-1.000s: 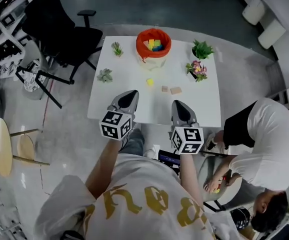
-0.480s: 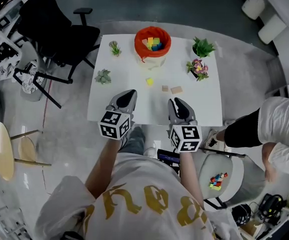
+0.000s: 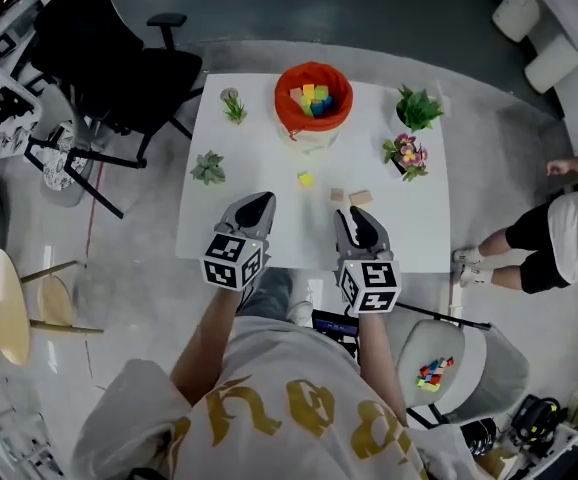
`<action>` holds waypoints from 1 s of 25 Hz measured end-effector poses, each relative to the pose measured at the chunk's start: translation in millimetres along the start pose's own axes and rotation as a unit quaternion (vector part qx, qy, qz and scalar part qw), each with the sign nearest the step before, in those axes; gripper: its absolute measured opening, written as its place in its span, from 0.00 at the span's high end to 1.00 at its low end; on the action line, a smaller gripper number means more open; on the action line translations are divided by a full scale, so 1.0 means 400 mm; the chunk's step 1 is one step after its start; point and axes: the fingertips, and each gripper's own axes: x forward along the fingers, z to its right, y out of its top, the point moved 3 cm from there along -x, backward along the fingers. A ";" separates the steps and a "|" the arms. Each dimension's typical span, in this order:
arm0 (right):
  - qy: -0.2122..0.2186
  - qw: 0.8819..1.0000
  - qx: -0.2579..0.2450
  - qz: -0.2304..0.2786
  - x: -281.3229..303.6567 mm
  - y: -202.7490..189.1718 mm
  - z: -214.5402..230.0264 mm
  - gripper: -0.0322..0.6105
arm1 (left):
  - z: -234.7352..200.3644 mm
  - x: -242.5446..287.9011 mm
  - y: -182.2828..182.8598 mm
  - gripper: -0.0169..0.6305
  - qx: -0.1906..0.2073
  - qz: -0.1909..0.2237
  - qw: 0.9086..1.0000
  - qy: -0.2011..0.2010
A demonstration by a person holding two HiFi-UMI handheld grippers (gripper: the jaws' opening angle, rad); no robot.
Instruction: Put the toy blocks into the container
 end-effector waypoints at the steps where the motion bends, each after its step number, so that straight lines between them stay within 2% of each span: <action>1: 0.001 1.000 0.000 -0.004 0.009 -0.003 0.000 0.73 | -0.006 0.006 -0.005 0.97 0.000 -0.003 1.000 -0.001; 19: 0.028 0.997 -0.022 -0.068 0.176 -0.059 -0.006 0.69 | -0.095 0.123 -0.049 0.97 0.003 -0.036 0.999 -0.016; 25: 0.036 0.995 -0.032 -0.091 0.243 -0.091 -0.009 0.68 | -0.134 0.158 -0.077 0.97 -0.008 -0.050 0.999 -0.014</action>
